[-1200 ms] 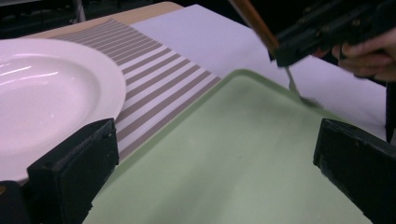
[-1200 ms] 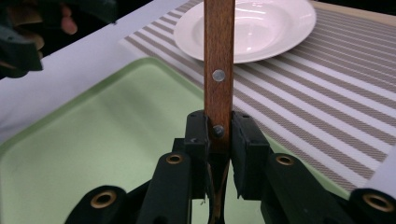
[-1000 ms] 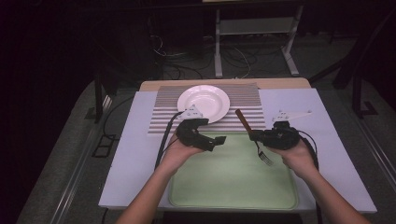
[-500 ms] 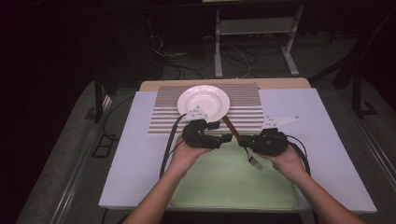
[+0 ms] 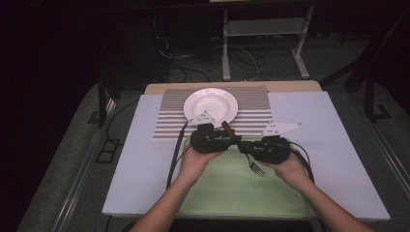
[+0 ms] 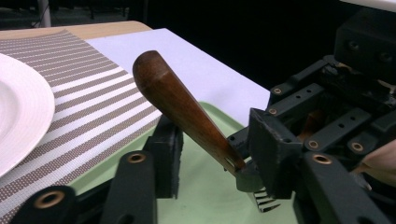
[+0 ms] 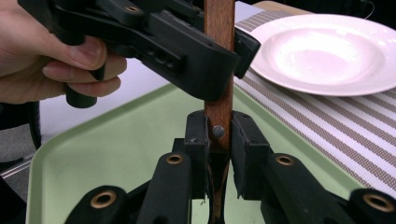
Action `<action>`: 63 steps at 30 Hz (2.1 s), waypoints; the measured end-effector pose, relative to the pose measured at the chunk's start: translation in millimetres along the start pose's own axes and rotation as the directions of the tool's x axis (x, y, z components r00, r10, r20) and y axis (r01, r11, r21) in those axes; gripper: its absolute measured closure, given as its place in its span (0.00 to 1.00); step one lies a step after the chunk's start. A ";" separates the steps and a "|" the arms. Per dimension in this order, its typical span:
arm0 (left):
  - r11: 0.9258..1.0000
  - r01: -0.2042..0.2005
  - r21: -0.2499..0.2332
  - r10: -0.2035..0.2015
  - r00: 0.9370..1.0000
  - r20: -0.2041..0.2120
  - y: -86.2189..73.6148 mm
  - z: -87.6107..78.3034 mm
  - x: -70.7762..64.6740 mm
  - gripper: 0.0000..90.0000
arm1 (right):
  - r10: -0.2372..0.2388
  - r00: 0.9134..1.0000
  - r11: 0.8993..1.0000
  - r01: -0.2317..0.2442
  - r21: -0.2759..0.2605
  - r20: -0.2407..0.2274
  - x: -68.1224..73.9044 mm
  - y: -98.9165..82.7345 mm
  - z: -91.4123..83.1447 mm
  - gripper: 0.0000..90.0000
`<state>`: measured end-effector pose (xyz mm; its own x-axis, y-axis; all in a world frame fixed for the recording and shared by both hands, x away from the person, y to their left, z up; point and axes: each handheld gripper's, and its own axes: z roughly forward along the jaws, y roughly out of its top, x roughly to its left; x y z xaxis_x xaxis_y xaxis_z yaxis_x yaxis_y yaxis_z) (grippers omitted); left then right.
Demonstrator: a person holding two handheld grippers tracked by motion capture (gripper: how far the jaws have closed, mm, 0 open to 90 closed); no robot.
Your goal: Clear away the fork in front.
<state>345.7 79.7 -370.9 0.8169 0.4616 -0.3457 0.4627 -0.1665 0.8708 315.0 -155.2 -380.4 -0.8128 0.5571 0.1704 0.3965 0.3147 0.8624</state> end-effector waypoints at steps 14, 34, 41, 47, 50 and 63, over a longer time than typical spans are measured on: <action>0.999 0.032 -0.023 -0.030 0.998 0.061 4.2 -4.0 -2.3 0.85 | -0.015 1.000 1.000 0.015 -0.012 -0.015 5.6 2.9 4.0 0.85; 0.999 -0.050 -0.014 0.050 0.998 0.025 17.5 -43.6 15.7 0.89 | 0.079 0.997 0.997 -0.079 -0.020 0.014 -41.0 -24.2 -20.1 0.10; 0.997 -0.071 0.006 0.070 0.997 0.037 16.6 -57.6 17.2 0.89 | 0.057 0.997 0.998 -0.055 -0.030 0.061 -48.9 -40.1 -47.3 0.02; 0.997 -0.076 0.011 0.075 0.996 0.053 12.2 -72.8 16.9 0.89 | 0.057 0.991 0.998 -0.053 -0.030 0.119 -53.3 -63.1 -67.3 0.01; 0.997 -0.076 0.019 0.075 0.996 0.055 9.7 -79.7 16.5 0.89 | 0.080 0.988 0.997 -0.077 -0.033 0.131 -54.8 -73.0 -74.9 0.01; 0.997 -0.037 0.063 0.036 0.999 0.006 -12.9 -123.8 16.8 0.89 | 0.105 0.981 0.994 -0.104 -0.015 0.165 -60.1 -94.9 -84.3 0.01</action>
<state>310.8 197.5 -344.6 0.8354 0.4498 -0.3161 0.4531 -0.2376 0.8592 290.2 -283.3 -432.3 -0.6853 0.7059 0.1791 0.4726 0.2439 0.8468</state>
